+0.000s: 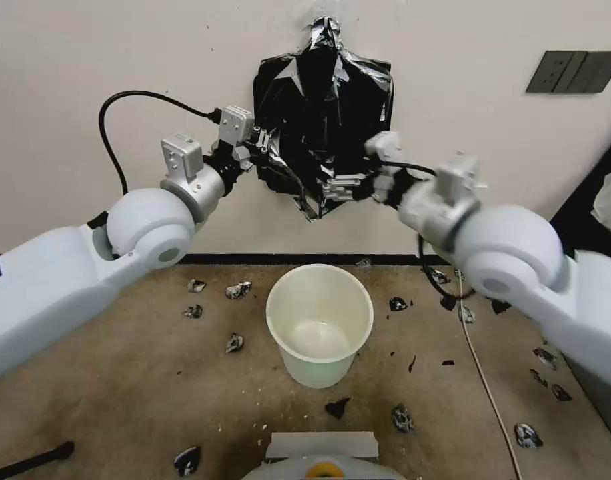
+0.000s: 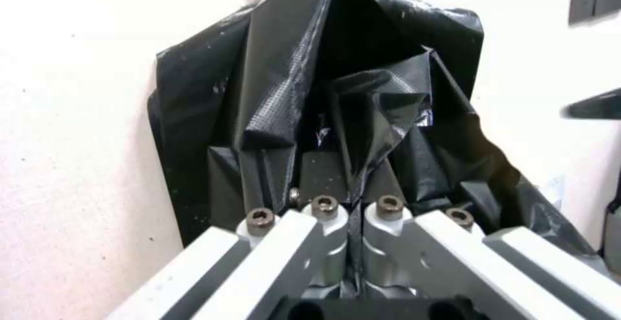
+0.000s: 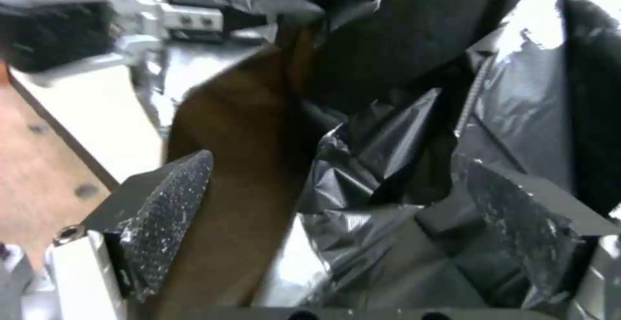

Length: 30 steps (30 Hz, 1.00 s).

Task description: Place a trash bag onto the trash bin.

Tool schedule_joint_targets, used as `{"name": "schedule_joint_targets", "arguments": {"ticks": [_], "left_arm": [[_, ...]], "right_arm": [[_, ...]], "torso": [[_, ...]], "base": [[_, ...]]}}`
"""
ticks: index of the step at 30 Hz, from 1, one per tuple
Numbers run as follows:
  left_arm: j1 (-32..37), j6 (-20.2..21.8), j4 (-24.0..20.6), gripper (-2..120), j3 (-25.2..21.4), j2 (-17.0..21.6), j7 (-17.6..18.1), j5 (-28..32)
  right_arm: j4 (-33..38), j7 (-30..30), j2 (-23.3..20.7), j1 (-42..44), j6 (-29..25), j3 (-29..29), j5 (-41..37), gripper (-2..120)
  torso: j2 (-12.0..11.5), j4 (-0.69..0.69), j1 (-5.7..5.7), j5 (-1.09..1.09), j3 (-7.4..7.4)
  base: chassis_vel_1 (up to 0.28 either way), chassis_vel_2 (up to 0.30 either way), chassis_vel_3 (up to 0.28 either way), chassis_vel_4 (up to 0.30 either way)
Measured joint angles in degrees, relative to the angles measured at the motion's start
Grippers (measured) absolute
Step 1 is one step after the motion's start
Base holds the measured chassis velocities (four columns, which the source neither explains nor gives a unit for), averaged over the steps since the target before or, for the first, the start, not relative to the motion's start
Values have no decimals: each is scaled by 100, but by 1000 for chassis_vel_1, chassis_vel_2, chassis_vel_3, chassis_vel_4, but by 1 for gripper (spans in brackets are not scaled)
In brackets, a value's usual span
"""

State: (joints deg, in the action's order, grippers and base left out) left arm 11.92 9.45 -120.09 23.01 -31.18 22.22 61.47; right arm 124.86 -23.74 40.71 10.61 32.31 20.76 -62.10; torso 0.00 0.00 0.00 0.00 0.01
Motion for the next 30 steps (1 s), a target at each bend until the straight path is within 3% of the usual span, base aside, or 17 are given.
{"name": "schedule_joint_targets", "arguments": {"ticks": [3, 5, 6, 9, 14, 26, 29, 30], "left_arm": [[129, -8, -79, 0, -139, 85, -7, -8], [792, -22, -404, 0, -917, 448, -17, -52], [1048, -40, -481, 0, -1153, 548, -43, -80], [1388, -74, -543, 0, -1438, 650, -110, -116], [2059, -133, -636, 0, -2057, 768, -235, -181], [2231, -194, -663, 0, -2228, 692, -267, -284], [2227, -219, -681, 0, -2221, 669, -266, -309], [2227, -219, -681, 0, -2221, 669, -266, -309]], "right_arm": [[-172, -28, 96, -388, 132, 356, -68, 98], [-626, 13, 543, -1042, 286, 1038, -80, 94], [-761, 52, 691, -1213, 357, 1200, -81, 92], [-939, 79, 846, -1477, 477, 1456, -81, 85], [-1150, -13, 903, -1794, 612, 1687, -207, 81], [-948, -608, 731, -2411, 927, 2184, -1029, 77], [-931, -687, 617, -2514, 928, 2340, -1185, 62], [-931, -687, 617, -2514, 928, 2340, -1185, 62]], "torso": [[0, -2, 0, -1, 0], [0, -3, 0, 2, 0], [0, 8, 0, 4, 0], [0, 9, 0, -6, 0], [0, -4, 0, -1, 0], [0, 0, 0, 0, -1], [0, 0, 0, 0, -1], [0, 0, 0, 0, -1]], "base": [[0, 0, 0, 0], [0, 0, 0, 0], [0, 0, 0, 0], [0, 0, 0, 0], [0, 0, 0, 0], [0, 0, 0, 0], [0, 0, 0, 0], [0, 0, 0, 0]]}}
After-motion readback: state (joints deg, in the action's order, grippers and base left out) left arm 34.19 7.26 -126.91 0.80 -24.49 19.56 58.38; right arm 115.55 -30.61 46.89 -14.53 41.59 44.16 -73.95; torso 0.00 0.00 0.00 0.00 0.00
